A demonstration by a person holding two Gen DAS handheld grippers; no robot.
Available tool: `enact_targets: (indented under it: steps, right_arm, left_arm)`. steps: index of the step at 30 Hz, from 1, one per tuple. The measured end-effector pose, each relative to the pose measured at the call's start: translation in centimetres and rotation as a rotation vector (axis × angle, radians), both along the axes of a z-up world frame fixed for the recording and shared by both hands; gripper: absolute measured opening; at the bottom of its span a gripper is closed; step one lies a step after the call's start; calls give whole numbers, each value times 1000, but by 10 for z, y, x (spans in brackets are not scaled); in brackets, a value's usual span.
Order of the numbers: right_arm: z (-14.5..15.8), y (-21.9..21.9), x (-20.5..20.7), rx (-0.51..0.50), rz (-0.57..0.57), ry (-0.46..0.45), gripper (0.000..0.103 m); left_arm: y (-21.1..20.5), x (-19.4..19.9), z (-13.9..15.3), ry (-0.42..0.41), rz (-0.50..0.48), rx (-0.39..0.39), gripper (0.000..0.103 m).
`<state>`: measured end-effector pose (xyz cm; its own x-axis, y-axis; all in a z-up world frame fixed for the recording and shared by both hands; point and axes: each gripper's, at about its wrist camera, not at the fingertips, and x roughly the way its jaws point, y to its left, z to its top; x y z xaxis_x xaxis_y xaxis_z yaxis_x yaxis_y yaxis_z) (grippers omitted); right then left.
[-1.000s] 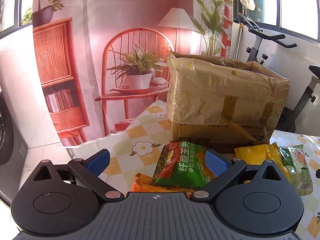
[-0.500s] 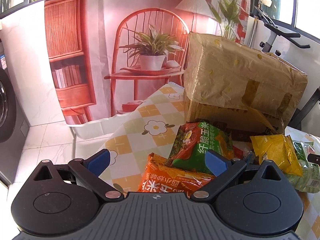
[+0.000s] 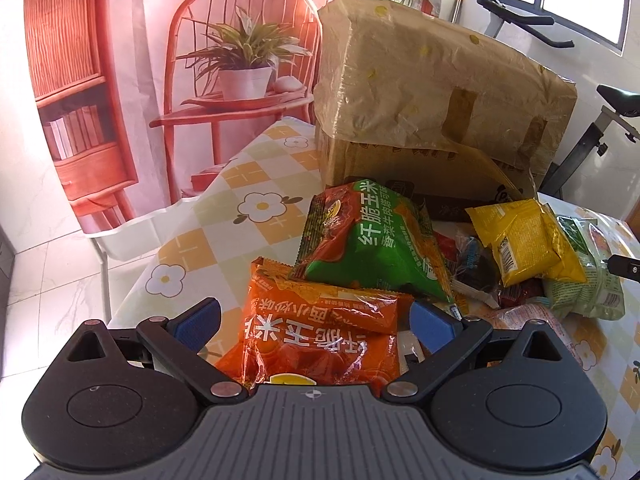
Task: Organize snacks
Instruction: 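Move both tools down toward the snack bags in front of the box, then grasp the pink bread package with the right tool while the left tool grasps the orange bag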
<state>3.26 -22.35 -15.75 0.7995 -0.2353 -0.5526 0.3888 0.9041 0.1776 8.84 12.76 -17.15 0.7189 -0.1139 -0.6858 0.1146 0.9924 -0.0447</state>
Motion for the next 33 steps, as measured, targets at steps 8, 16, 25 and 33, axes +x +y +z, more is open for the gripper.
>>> enact_targets:
  steps: [8,16,25,33]
  right_arm:
    - [-1,48,12,27,93,24,97]
    - [-21,85,42,10,202,125,96]
    - [-36,105,68,-27,251,234,87]
    - [-39,108,71,-1,270,261,86]
  left_arm:
    - [20,1,19,-32,-78,25,102]
    - [17,4,11,-26,-152,46,102]
    - [0,16,-23,49,-213,34,102]
    - [-5,24,-36,77,-192,63,102]
